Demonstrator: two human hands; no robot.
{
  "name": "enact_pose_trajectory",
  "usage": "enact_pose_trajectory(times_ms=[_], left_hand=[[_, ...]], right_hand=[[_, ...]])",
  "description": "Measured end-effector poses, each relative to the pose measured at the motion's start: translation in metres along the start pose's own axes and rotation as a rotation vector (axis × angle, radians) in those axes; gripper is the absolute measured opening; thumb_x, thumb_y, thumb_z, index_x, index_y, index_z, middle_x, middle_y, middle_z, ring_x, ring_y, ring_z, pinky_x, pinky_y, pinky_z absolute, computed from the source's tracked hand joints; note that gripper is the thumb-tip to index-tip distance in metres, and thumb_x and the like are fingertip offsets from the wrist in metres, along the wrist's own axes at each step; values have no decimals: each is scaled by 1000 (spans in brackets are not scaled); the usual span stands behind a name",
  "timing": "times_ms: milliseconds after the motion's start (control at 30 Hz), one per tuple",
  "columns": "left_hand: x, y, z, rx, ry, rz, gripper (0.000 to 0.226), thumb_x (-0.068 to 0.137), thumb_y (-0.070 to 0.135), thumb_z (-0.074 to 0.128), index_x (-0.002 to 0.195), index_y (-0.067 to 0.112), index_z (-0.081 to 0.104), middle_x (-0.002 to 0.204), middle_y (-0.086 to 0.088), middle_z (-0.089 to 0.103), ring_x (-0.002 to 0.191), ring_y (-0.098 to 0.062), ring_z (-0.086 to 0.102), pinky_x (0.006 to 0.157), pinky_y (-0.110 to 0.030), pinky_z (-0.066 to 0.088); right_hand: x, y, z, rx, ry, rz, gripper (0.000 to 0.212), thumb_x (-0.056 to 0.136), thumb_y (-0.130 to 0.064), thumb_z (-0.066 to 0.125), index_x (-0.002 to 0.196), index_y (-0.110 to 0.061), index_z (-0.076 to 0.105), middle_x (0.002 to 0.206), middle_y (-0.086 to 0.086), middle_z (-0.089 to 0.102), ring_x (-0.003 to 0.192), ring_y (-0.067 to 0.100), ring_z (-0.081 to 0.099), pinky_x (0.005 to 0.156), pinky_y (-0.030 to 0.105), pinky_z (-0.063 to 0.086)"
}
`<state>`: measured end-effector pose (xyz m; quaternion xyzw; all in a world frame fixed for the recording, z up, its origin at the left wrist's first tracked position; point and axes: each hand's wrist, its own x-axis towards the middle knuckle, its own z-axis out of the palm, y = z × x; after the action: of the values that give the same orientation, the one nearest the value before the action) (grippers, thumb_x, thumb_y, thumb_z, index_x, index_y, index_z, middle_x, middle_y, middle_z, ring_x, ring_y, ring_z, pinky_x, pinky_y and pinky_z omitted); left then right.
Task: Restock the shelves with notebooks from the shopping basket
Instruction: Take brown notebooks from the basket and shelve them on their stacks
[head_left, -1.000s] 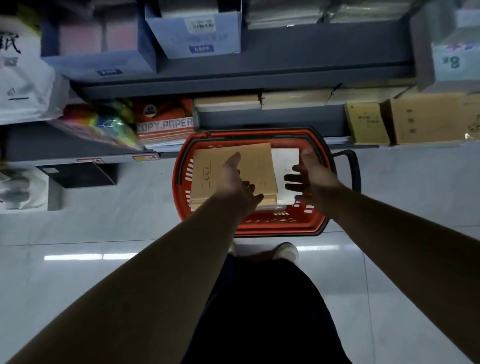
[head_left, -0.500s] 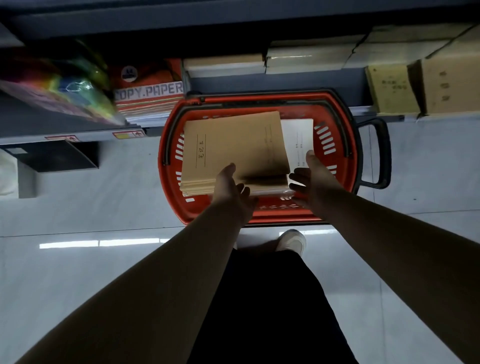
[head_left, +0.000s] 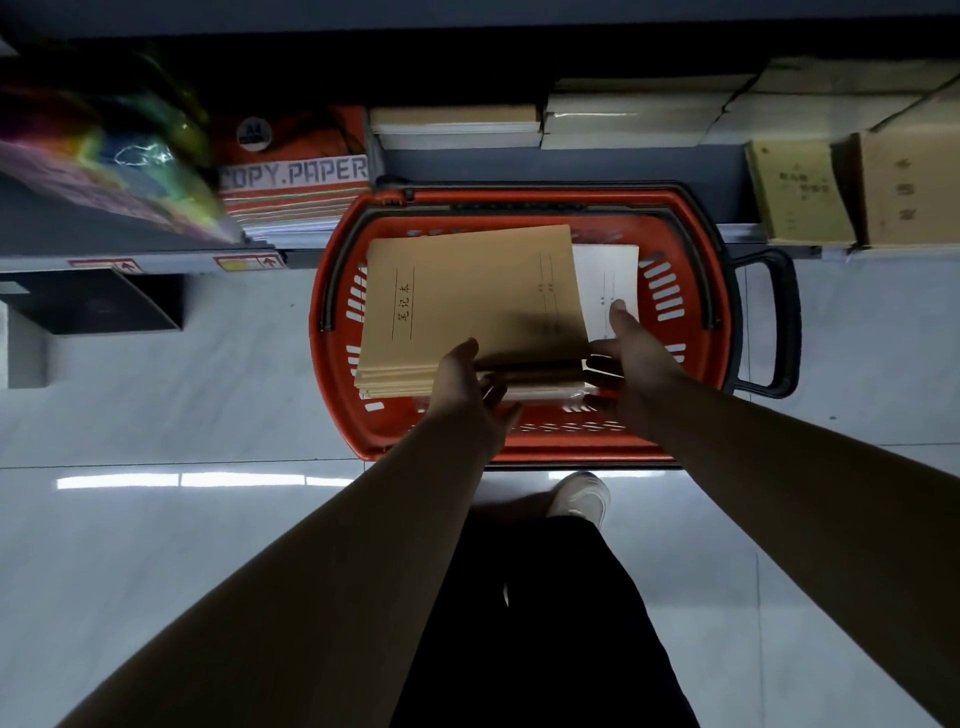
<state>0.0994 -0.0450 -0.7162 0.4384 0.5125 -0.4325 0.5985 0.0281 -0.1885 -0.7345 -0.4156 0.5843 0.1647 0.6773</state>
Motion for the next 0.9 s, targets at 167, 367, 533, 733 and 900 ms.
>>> enact_pose_trajectory(times_ms=[167,367,533,733,900], left_hand=[[1,1,0,-39,14,26,28,93,24,55,117,11,58,118,-11,62,101,-20,59,83,-41,40],[-2,7,18,-76,-88,108,12,91,19,58,100,10,57,91,-7,63,95,-20,63,74,-32,51],[1,20,37,25,-106,163,5,95,23,57,94,17,57,97,-6,66,90,-18,64,83,-35,48],[3,29,46,38,-100,196,3,97,11,54,99,8,55,95,-10,61,84,-20,60,68,-35,59],[-7,13,42,47,-44,215,11,95,5,50,104,8,55,103,-15,63,97,-27,63,85,-42,58]], right_hand=[[2,5,0,3,47,-32,57,97,-58,36,126,-12,54,122,3,58,107,22,54,98,44,45],[-2,10,-6,97,38,-46,30,98,-50,43,96,-22,56,119,7,61,120,32,55,102,51,40],[-1,15,-13,34,2,0,46,97,-55,39,110,-16,59,132,12,58,124,34,53,102,49,40],[-3,25,-27,11,-54,56,52,96,-60,36,113,-16,58,138,13,54,120,31,56,97,45,44],[-8,20,-36,80,-44,75,60,95,-62,36,121,-11,55,137,17,54,123,34,54,93,44,45]])
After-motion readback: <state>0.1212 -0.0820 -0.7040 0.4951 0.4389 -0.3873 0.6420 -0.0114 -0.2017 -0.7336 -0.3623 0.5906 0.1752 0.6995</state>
